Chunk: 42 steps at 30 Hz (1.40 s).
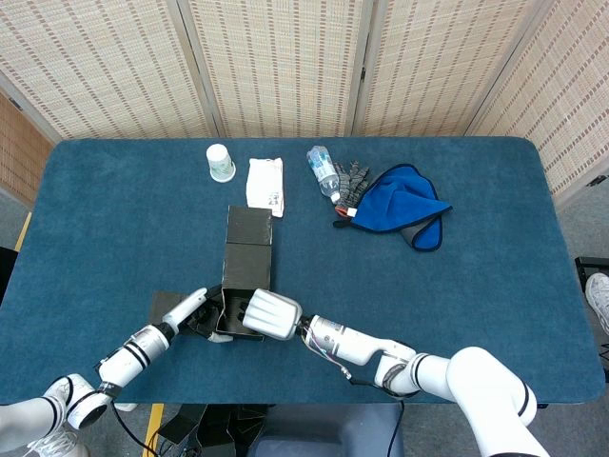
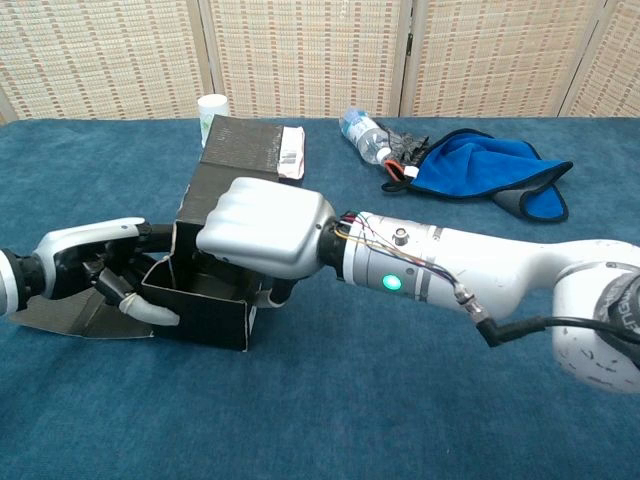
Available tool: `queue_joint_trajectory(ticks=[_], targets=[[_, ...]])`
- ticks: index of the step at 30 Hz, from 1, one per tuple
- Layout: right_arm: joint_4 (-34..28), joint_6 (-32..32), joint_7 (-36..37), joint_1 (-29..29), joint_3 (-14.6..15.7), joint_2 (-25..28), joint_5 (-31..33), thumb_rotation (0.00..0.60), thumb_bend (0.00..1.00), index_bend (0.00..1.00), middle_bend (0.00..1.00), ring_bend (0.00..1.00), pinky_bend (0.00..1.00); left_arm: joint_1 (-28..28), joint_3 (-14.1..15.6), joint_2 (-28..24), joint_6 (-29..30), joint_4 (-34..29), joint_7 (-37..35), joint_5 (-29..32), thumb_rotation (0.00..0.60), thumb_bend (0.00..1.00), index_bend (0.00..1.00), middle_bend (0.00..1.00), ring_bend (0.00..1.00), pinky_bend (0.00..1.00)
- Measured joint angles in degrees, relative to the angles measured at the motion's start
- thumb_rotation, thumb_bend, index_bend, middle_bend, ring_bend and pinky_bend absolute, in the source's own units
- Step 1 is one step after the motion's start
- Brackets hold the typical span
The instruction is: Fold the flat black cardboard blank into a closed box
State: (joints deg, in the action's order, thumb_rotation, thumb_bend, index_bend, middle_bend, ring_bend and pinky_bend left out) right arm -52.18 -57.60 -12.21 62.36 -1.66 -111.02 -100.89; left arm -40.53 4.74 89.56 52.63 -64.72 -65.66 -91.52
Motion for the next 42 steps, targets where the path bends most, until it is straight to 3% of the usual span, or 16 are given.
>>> queue_joint_trajectory(ticks=[8,12,16,19,22,24,33,42], targets=[[-1.2,1.4,-0.7,0.9,0.0,1.2,0.0,0.600,0.41,0.79,0.76,0.76,1.00,-0.3,0.0,0.0,-0.1,-0.3,-0.5,0.1,0.600,0.10,0.20,0.18,0.65,0.87],[-2.0,1.8,-1.3,1.0,0.0,1.7,0.2,0.600,0.41,0.79,0.76,0.76,1.00,-0.4,0.0,0.0,-0.3,-0.3,-0.6,0.2,0.600,0.10,0.20,0.18,0.65,0.87],[-2.6,1.7,-2.2,0.8,0.1,2.3,0.2,0.600,0.41,0.78,0.69,0.76,1.00,-0.4,0.1,0.0,-0.4,-0.4,-0.6,0.4,0.600,0.10,0.20,0.18,0.65,0.87],[-3.3,1.3,-2.7,0.7,0.1,3.0,0.2,0.600,0.39,0.68,0.61,0.76,1.00,-0.5,0.0,0.0,-0.6,-0.5,-0.5,0.6,0.600,0.10,0.20,0.18,0.65,0.87],[-4.1,1.2,-3.6,0.6,0.1,3.6,0.1,0.600,0.37,0.50,0.50,0.76,1.00,-0.5,-0.1,0.0,-0.9,-0.6,-0.2,0.9,0.600,0.10,0.20,0.18,0.65,0.87],[-4.7,1.3,-4.4,0.4,0.1,3.9,0.2,0.600,0.37,0.45,0.48,0.76,1.00,-0.5,-0.2,0.1,-1.0,-0.7,0.0,1.0,0.600,0.10,0.20,0.18,0.65,0.87],[-5.1,2.9,-5.8,0.2,0.4,3.7,0.8,0.600,0.38,0.46,0.55,0.76,1.00,-0.5,-0.3,-0.1,-1.1,-1.7,1.0,1.3,0.600,0.10,0.20,0.18,0.65,0.87],[-5.3,3.2,-6.7,0.0,0.4,3.5,1.1,0.600,0.38,0.55,0.69,0.77,1.00,-0.2,-0.4,-0.6,-1.0,-2.4,1.3,1.6,0.600,0.10,0.20,0.18,0.65,0.87]])
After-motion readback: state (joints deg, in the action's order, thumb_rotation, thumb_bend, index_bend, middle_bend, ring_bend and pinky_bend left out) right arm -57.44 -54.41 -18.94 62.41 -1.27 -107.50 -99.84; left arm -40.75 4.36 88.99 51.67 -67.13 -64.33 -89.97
